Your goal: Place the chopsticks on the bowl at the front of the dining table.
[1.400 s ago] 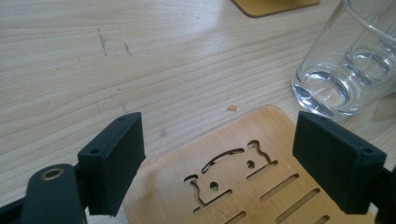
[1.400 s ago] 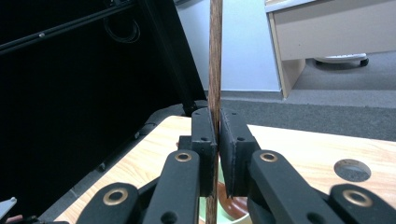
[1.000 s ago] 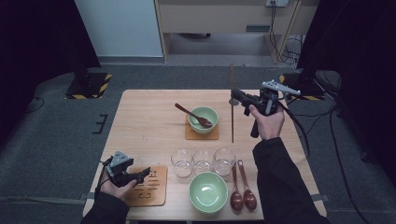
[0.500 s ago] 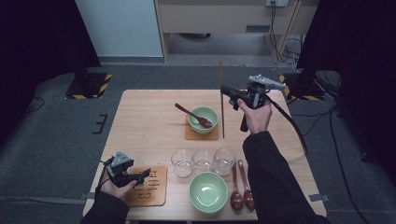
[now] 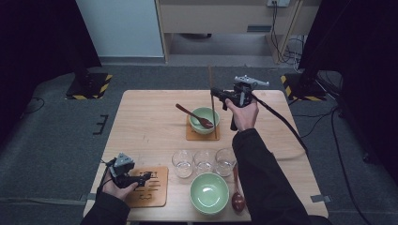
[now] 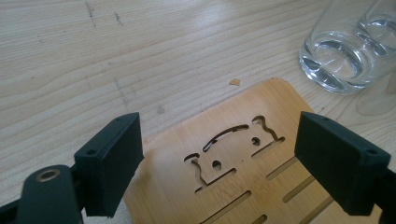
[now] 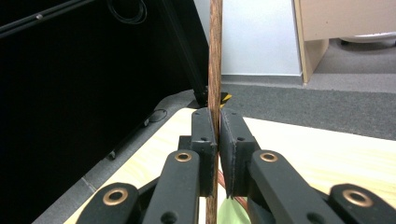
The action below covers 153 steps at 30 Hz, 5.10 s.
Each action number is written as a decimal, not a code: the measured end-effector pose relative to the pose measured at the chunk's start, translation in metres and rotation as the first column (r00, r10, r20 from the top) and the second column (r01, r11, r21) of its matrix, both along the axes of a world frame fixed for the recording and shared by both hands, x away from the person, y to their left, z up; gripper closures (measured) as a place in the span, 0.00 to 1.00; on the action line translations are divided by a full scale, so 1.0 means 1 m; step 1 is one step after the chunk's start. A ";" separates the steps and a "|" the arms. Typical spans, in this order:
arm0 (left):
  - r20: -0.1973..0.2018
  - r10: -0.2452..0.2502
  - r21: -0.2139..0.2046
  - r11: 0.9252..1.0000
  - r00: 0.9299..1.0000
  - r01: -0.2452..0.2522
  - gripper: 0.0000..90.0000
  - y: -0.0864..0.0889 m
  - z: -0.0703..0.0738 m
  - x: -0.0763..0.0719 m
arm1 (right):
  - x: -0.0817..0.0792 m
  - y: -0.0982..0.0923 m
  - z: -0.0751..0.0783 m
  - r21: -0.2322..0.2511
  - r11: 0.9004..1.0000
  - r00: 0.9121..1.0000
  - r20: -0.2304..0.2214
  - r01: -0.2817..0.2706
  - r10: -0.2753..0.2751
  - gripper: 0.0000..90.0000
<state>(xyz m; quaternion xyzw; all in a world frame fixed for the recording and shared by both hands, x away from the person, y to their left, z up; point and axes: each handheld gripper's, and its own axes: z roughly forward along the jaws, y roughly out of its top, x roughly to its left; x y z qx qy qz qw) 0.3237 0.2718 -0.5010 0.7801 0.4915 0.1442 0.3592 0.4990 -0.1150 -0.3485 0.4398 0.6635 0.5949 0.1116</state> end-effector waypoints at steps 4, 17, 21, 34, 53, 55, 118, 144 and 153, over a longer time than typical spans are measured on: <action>0.001 0.003 -0.002 1.000 1.000 -0.003 0.16 0.000 0.000 0.001 | 0.007 0.006 -0.005 -0.005 1.000 1.000 -0.017 0.003 -0.003 0.94; 0.013 -0.002 -0.004 1.000 1.000 0.002 0.16 0.000 0.002 0.001 | 0.022 0.021 -0.022 -0.037 0.999 0.998 -0.056 0.005 -0.007 0.94; 0.015 -0.001 -0.008 1.000 1.000 0.001 0.16 0.001 0.002 0.001 | 0.025 0.024 -0.028 -0.052 0.999 0.997 -0.073 0.012 -0.015 0.94; 0.018 0.002 -0.010 1.000 1.000 -0.002 0.16 0.001 0.002 0.001 | 0.035 0.029 -0.046 -0.111 0.993 0.991 -0.128 0.031 -0.046 0.94; 0.022 0.003 -0.017 1.000 1.000 -0.002 0.16 0.001 0.003 0.001 | 0.052 0.041 -0.065 -0.175 0.983 0.975 -0.201 0.054 -0.090 0.94; 0.021 0.002 -0.017 1.000 1.000 -0.002 0.16 0.001 0.003 0.001 | 0.053 0.042 -0.067 -0.182 0.982 0.973 -0.210 0.056 -0.095 0.94; 0.028 -0.008 -0.012 1.000 1.000 0.009 0.17 0.001 0.004 0.001 | 0.065 0.066 -0.112 -0.322 0.945 0.944 -0.289 0.061 -0.159 0.79; -0.025 -0.028 0.008 1.000 0.999 0.028 0.17 -0.005 -0.005 0.002 | 0.006 0.017 -0.041 -0.212 0.977 0.997 -0.059 0.028 -0.041 0.67; -0.065 -0.045 0.071 0.996 0.997 0.050 0.12 -0.009 -0.014 0.004 | -0.022 -0.032 -0.027 -0.163 0.983 0.996 0.012 0.090 -0.089 0.59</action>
